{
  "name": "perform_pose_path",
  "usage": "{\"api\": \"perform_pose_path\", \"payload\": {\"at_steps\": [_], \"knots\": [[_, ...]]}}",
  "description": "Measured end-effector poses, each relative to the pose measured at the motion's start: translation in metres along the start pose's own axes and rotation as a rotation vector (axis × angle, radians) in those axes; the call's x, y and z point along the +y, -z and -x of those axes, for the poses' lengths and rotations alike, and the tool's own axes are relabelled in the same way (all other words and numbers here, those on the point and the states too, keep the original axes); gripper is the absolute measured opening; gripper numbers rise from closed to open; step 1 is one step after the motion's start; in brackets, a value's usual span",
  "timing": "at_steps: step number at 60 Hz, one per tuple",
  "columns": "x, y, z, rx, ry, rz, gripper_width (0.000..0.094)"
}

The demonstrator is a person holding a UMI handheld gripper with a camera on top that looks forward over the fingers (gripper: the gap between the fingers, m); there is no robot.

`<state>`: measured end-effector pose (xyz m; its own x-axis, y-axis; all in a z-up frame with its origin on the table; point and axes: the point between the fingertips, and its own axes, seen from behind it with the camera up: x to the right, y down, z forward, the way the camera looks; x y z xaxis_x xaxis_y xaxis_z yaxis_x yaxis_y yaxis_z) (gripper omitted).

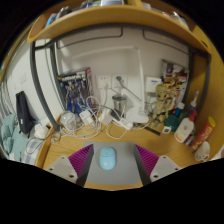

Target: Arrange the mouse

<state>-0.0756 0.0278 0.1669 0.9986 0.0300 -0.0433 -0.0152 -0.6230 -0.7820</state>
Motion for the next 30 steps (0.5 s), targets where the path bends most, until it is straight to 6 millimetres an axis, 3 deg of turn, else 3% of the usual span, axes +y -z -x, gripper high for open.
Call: {"api": "perform_pose_path", "payload": {"at_steps": [7,14,21,30], "knots": [[-0.019,0.059,-0.016,-0.001,-0.012,-0.026,0.0785],[-0.021,0.104,-0.034,0.013,-0.009,-0.040,0.0787],[-0.024,0.140,-0.049,0.005,-0.013,-0.072,0.0783],[-0.018,0.173,-0.070,0.017,-0.004,-0.097,0.0784]]}}
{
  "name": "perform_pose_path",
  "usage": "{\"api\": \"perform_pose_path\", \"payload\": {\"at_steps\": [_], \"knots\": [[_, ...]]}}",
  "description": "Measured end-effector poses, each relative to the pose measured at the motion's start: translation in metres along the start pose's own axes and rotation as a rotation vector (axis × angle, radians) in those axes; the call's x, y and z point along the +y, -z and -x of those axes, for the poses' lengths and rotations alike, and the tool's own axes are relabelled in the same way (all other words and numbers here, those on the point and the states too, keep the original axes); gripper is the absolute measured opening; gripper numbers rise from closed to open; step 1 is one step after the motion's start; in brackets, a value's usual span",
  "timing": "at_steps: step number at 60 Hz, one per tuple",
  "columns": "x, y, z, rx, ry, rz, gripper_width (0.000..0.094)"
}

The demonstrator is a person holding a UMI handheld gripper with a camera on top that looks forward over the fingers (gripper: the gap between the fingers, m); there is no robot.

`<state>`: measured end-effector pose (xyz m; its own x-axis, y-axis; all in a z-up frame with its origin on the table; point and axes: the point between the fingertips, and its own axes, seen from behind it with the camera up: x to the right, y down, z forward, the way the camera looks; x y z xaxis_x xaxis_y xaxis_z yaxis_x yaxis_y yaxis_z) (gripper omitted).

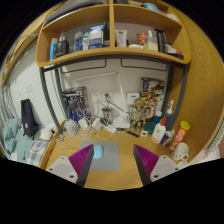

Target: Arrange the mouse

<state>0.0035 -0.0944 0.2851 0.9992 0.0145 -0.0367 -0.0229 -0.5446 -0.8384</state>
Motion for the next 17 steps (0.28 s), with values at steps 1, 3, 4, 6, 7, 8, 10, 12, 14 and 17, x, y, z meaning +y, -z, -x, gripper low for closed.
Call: {"api": "perform_pose_path", "payload": {"at_steps": [1,3,4,6,7,8,10,12,14,17], "knots": [[0.001,0.003,-0.002,0.001,0.002,-0.002,0.0780],[0.003,0.009,-0.006,0.000,0.005,-0.004,0.0780],[0.004,0.012,-0.008,-0.003,0.004,-0.006,0.0782],[0.005,0.017,-0.010,-0.009,0.001,-0.013,0.0782],[0.005,0.020,-0.010,-0.010,-0.002,-0.015,0.0780],[0.006,0.022,-0.011,-0.012,-0.003,-0.017,0.0781],[0.007,0.027,-0.013,-0.012,-0.003,-0.023,0.0780],[0.008,0.031,-0.015,-0.013,-0.004,-0.027,0.0780],[0.009,0.035,-0.016,-0.017,-0.007,-0.031,0.0780],[0.011,0.038,-0.017,-0.022,-0.015,-0.032,0.0779]]}}
